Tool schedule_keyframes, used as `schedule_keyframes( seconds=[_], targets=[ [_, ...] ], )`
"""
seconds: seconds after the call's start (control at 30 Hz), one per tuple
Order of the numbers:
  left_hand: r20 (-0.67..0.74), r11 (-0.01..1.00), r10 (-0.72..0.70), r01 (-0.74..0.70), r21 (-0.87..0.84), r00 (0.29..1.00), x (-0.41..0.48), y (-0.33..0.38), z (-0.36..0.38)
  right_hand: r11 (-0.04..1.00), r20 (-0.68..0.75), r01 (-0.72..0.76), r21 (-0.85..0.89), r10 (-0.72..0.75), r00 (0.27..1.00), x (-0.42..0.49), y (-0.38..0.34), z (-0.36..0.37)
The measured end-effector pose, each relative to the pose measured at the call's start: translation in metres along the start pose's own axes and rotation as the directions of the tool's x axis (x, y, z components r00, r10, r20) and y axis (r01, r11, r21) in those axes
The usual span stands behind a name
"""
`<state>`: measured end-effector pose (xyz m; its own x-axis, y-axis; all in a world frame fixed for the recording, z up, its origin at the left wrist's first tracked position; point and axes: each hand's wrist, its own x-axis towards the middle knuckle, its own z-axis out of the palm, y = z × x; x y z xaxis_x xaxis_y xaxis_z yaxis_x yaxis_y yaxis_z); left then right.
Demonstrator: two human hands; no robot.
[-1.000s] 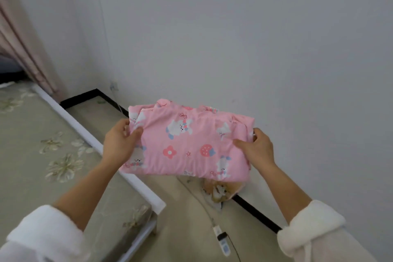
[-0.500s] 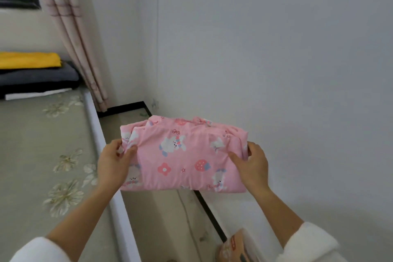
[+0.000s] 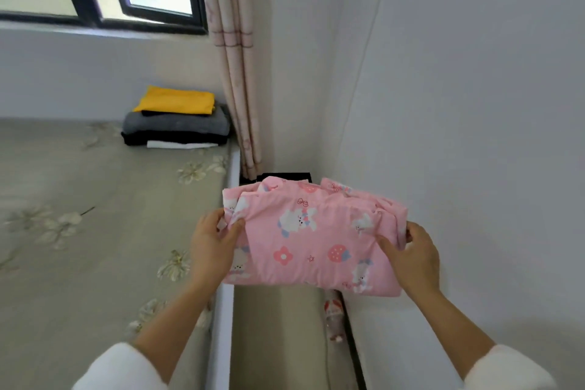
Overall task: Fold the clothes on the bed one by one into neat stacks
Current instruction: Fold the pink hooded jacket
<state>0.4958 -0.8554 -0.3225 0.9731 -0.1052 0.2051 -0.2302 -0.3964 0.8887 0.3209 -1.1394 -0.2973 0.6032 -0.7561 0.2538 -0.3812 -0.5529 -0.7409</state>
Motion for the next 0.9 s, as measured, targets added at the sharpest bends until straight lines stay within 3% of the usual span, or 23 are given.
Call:
schedule_keyframes(
  seconds=[0.5,0.63,0.9],
  targets=[
    [-0.275,0.976,-0.203,0.216,0.017,0.940,0.249,-0.018,0.070,0.984,0.238,0.109,0.140,-0.140,0.961,0.294,-0.064,0.208],
    [-0.296,0.952,-0.285,0.306,0.024,0.911,0.303,-0.031,0.072,0.980,0.304,0.106,0.171,-0.155,0.940,0.343,-0.083,0.259],
    [-0.360,0.936,-0.305,0.347,0.058,0.882,0.421,-0.089,0.068,0.972,0.434,0.110,0.208,-0.192,0.880,0.422,-0.117,0.376]
  ],
)
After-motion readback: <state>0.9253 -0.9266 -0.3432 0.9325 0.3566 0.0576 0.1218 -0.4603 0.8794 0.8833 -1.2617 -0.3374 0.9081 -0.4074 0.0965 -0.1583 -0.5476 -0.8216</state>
